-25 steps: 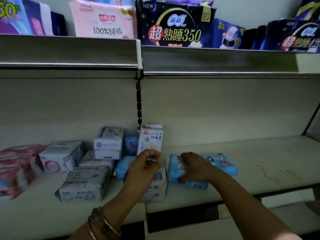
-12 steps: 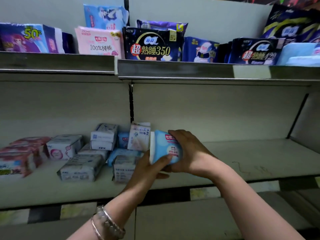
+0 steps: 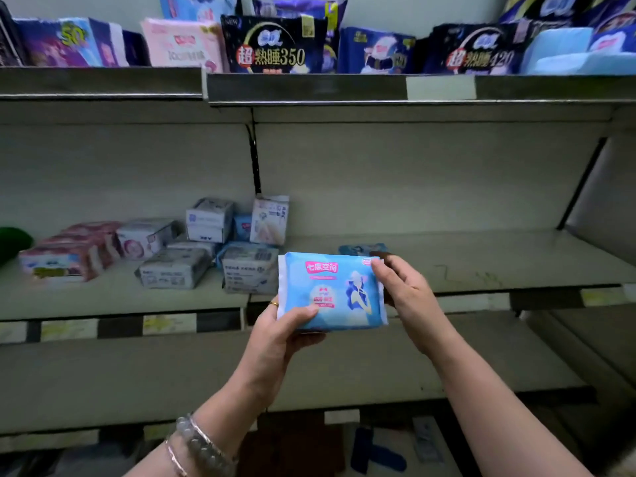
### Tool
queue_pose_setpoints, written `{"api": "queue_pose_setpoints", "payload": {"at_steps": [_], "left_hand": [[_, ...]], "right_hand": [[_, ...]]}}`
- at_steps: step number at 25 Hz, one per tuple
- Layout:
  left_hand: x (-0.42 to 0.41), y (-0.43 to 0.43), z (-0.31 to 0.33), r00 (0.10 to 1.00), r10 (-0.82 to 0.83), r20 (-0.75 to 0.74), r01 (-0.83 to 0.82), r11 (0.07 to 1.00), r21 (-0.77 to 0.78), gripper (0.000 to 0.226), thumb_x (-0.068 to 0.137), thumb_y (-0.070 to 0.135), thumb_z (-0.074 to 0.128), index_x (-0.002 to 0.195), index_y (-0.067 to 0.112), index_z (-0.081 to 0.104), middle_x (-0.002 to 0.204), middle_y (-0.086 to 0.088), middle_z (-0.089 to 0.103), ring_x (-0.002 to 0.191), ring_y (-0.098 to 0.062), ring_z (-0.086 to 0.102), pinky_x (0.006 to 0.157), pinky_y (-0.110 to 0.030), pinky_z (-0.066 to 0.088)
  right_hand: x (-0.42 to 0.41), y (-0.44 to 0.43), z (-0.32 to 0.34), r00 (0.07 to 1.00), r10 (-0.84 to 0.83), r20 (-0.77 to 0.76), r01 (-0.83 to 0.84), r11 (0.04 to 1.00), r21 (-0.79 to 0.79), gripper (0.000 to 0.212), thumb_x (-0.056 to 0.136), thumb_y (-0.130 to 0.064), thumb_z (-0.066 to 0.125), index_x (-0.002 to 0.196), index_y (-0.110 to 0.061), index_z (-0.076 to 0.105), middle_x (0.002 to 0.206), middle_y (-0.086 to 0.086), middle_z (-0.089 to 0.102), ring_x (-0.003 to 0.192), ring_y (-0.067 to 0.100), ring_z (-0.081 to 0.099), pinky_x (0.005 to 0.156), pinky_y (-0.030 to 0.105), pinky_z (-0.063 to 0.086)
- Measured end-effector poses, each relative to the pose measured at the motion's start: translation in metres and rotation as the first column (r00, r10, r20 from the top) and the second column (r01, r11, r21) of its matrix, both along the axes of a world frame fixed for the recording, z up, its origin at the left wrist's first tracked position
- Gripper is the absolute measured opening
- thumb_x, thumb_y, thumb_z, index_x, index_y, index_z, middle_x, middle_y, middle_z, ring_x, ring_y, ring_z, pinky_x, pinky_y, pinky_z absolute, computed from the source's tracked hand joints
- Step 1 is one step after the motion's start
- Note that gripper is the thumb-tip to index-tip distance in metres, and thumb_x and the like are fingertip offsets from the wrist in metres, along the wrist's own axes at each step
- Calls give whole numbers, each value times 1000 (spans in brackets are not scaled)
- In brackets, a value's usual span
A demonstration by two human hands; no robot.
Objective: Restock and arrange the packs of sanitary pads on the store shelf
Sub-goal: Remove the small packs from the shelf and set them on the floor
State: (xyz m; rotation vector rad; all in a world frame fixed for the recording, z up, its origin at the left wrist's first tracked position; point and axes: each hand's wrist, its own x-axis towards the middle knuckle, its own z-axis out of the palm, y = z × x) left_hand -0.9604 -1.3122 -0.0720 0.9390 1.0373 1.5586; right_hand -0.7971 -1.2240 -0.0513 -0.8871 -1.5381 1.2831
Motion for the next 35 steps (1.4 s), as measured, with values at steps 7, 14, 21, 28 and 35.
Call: {"api": "queue_pose_setpoints", "payload": {"at_steps": [7, 14, 21, 28, 35], "left_hand": [[-18, -41, -4, 997, -54, -49, 51, 997, -62, 49, 62, 29, 77, 105, 15, 58, 89, -1, 73, 70, -15, 67, 62, -23, 54], [-104, -112, -34, 997, 6, -71, -19, 983, -182, 43, 68, 31, 62, 106, 11, 59, 98, -4, 72, 85, -15, 67, 80, -34, 53], [-161, -157, -69, 997, -38, -64, 18, 959, -282, 46, 69, 32, 63, 111, 12, 57, 101, -3, 71, 89, -14, 68, 82, -34, 54], [-152, -160, -88, 998, -13, -67, -7, 957, -289, 45, 70, 27, 63, 113, 13, 56, 103, -4, 71, 89, -12, 68, 85, -35, 53], [-125, -140, -135, 981, 48, -188, -108, 940, -324, 21, 87, 10, 56, 104, 21, 59, 94, 8, 71, 84, 1, 67, 67, -9, 49]], "right_hand": [[-15, -41, 4, 985, -22, -172, 12, 998, -59, 12, 89, -13, 58, 98, -6, 62, 81, 5, 69, 71, 15, 67, 60, 24, 55], [-103, -111, -37, 968, -93, -231, 38, 972, -232, 21, 82, -13, 64, 101, -6, 58, 83, 8, 70, 72, 18, 69, 65, 30, 57], [-150, -165, -75, 991, -90, -103, 56, 955, -292, 19, 88, -18, 61, 101, -5, 60, 83, 5, 72, 77, 16, 69, 63, 26, 56], [-141, -164, -88, 999, -31, -38, 19, 958, -287, 26, 83, -7, 66, 107, -13, 58, 92, 4, 68, 75, 10, 69, 60, 21, 54], [-115, -132, -135, 996, 90, 27, -76, 943, -323, 36, 76, -1, 71, 104, -16, 55, 89, 2, 68, 75, 8, 69, 59, 19, 52]]}}
